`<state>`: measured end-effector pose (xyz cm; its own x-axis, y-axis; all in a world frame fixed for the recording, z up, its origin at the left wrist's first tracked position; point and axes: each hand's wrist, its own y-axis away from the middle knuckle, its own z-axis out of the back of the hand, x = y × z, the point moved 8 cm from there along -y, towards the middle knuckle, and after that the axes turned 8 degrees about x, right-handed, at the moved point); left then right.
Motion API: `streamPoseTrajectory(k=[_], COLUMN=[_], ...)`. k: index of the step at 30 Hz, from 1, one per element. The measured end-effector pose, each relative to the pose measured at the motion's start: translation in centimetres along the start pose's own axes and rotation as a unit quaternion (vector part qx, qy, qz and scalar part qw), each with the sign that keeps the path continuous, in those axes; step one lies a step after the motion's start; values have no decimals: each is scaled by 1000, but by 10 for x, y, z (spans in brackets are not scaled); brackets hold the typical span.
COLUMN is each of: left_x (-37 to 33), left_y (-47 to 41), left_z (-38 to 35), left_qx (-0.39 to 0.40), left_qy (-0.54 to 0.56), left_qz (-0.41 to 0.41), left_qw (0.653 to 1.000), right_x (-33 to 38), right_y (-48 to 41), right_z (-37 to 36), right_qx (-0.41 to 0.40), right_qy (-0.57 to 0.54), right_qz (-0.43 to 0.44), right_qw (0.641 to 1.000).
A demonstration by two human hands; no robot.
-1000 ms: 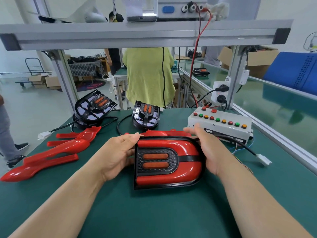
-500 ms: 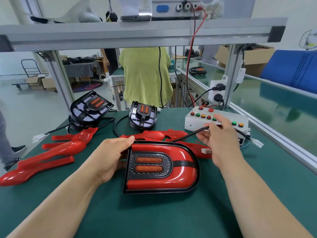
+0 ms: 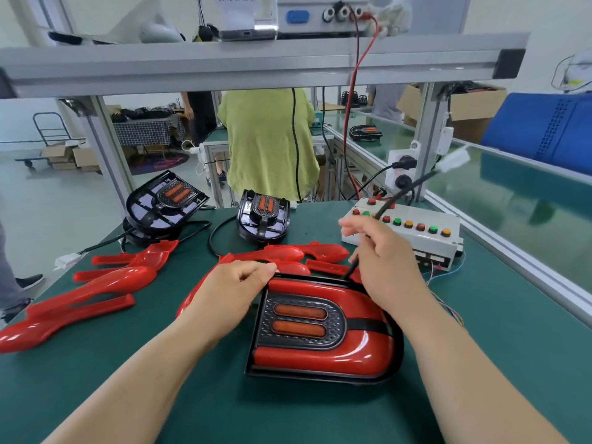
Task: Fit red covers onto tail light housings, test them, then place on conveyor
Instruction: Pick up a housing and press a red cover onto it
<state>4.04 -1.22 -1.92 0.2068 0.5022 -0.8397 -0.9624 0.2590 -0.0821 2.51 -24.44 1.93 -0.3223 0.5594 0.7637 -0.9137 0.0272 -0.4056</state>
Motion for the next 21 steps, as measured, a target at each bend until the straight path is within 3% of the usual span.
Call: streamPoseTrajectory(k=[3, 6, 10, 14, 17, 21], left_x=[-14, -40, -82, -117, -123, -103], left_y=[5, 11, 9, 6, 5, 1], left_z=[8, 11, -24, -49, -46, -18], left_qx=[-63, -113, -8, 37, 8, -92], left_qy=[-34, -2, -15, 50, 123, 186], left_qz=[-23, -77, -144, -221, -253, -251], left_qw=[997, 991, 989, 973, 959, 946], right_x=[9, 12, 4, -3, 14, 20], right_y=[1, 0, -3, -2, 2, 5], right_z=[-14, -28, -35, -42, -37, -32], right_qx=[69, 135, 158, 193, 186, 205], right_qy=[105, 163, 204, 327, 252, 14], right_qz=[20, 28, 1, -17, 24, 26], right_qw=[992, 977, 966, 925, 949, 978])
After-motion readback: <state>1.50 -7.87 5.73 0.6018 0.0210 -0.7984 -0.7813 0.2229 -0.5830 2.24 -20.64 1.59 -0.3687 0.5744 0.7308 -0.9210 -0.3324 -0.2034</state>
